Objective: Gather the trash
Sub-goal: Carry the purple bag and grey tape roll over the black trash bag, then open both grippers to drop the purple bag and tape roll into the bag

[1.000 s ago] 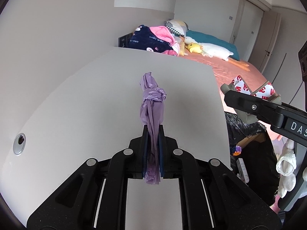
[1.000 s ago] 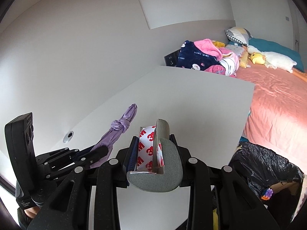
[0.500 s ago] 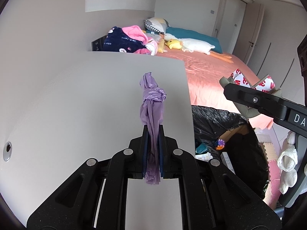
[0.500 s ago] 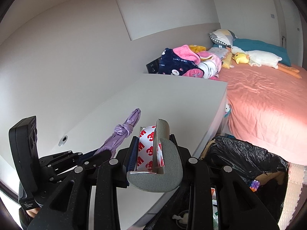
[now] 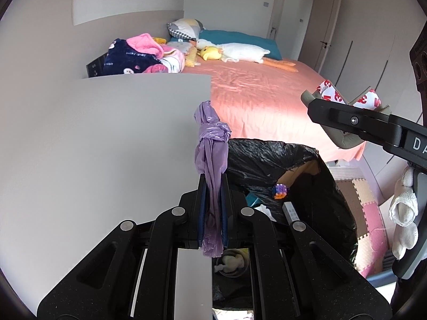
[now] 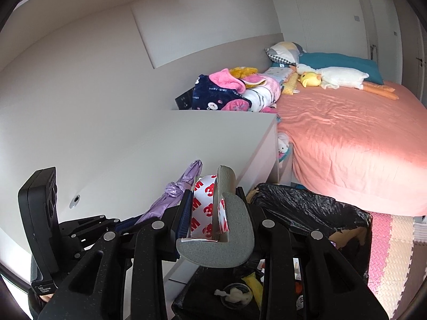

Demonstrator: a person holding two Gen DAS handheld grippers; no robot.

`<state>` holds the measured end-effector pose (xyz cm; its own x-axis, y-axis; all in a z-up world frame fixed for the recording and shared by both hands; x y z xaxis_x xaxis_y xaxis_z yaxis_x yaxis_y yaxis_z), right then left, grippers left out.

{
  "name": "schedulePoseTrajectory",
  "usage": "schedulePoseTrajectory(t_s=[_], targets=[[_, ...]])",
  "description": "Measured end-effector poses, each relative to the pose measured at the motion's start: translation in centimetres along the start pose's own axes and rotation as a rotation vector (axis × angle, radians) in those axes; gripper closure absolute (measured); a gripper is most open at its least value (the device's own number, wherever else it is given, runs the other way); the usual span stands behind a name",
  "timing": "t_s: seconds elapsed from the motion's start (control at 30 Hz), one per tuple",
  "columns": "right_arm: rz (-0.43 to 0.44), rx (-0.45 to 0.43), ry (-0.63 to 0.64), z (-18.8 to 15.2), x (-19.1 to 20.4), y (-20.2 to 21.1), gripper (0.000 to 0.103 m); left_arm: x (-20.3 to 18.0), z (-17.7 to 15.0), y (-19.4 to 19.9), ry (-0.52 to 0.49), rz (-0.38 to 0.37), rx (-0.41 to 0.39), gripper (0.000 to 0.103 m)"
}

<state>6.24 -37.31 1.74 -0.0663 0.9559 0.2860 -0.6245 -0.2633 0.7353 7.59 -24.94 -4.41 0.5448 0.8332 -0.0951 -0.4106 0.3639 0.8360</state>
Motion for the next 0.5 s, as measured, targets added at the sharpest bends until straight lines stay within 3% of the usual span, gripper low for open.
schedulePoseTrajectory(t_s=[0.5], targets=[[-0.066,0.003,-0.082,-1.3,-5.4,1.8,0.069,-6.0,-0.1,-2.4,-0.124,-0.071,0.060,0.095]])
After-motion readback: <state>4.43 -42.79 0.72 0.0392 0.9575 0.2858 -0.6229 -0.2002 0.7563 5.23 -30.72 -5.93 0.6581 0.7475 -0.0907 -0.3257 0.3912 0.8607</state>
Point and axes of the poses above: each gripper's, at about its wrist camera, not at the fingertips, and y roughly against the way its jaws point, x to its left, z to its top, the point moved 5 cm from there along -y, roughly the way its jaws point, and after that the axes turned 12 degrees about x, right-handed, at the moved point
